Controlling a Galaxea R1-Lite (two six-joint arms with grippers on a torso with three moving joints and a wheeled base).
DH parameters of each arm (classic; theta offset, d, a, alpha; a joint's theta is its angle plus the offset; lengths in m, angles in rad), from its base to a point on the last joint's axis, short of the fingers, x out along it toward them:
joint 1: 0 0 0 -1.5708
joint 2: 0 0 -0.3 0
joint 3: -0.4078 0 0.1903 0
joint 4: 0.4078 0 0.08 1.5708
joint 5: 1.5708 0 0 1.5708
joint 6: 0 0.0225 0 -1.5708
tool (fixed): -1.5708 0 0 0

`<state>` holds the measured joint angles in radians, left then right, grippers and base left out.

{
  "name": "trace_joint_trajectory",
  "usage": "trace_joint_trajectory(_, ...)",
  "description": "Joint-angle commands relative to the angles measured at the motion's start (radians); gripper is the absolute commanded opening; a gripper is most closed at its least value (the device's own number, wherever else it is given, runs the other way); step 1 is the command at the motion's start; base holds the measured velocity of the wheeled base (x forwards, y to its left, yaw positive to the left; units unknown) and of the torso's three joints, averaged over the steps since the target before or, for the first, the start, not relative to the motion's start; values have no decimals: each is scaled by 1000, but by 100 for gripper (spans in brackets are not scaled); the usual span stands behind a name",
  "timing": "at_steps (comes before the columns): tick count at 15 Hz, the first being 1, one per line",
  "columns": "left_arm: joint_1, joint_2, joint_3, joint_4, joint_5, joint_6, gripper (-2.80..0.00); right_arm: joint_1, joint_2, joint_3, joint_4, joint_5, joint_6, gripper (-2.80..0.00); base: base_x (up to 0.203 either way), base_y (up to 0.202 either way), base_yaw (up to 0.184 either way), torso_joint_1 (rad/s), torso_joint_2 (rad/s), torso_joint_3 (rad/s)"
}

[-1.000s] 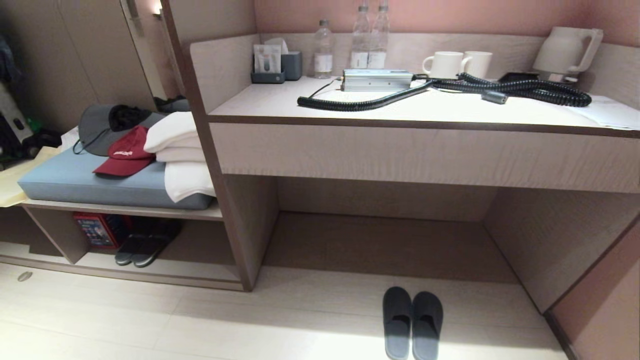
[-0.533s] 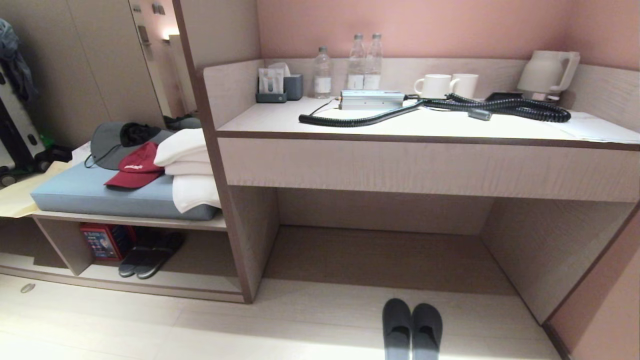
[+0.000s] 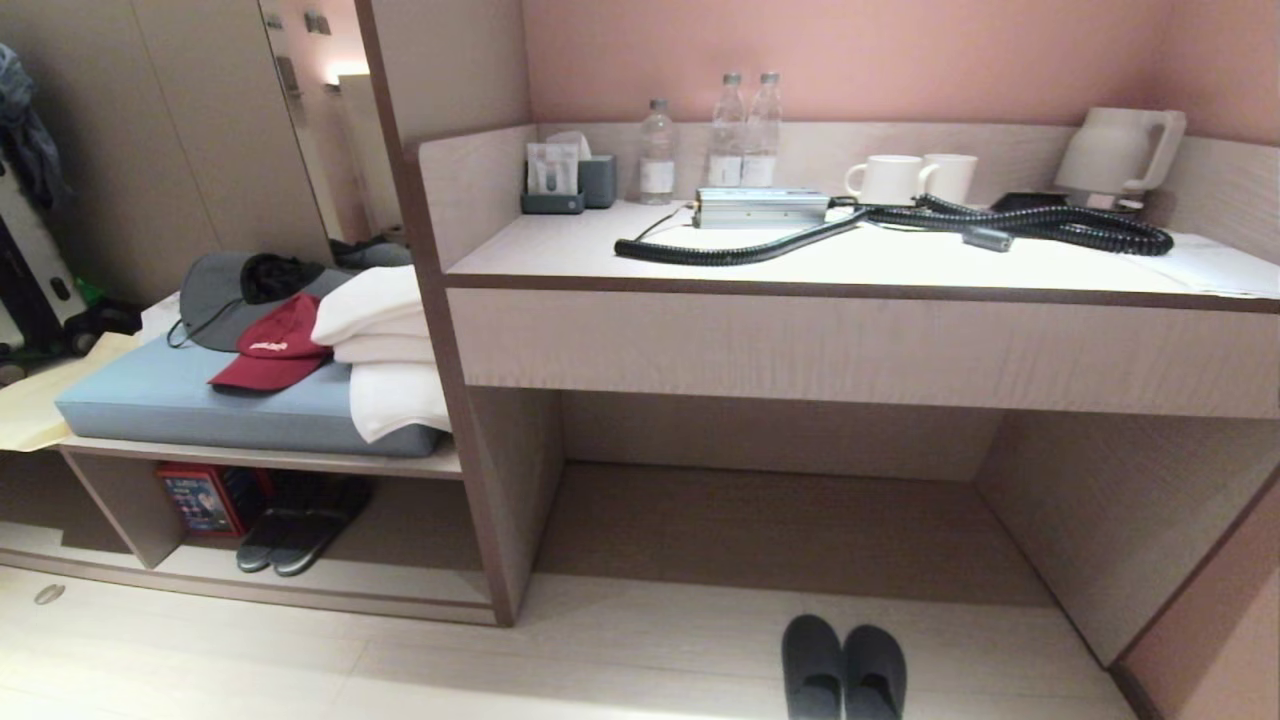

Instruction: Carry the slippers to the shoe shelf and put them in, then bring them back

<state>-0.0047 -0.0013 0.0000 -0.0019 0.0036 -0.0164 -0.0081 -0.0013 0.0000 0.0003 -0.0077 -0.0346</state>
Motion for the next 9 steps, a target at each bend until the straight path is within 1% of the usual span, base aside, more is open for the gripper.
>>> trace_joint_trajectory(1, 0, 1, 2, 0, -1, 0, -280, 0, 0, 0, 0, 0, -1, -280, 200, 195, -2, 2, 2, 8)
trace_joint_trajectory(6, 0, 0, 2, 0, -1, 7, -280, 0, 0, 0, 0, 0, -2, -280, 186, 187, -2, 5, 2, 2)
trace_joint_trajectory(9, 0, 0, 2, 0, -1, 7, -280, 0, 0, 0, 1, 0, -2, -280, 14, 32, 5, 2, 0, 1)
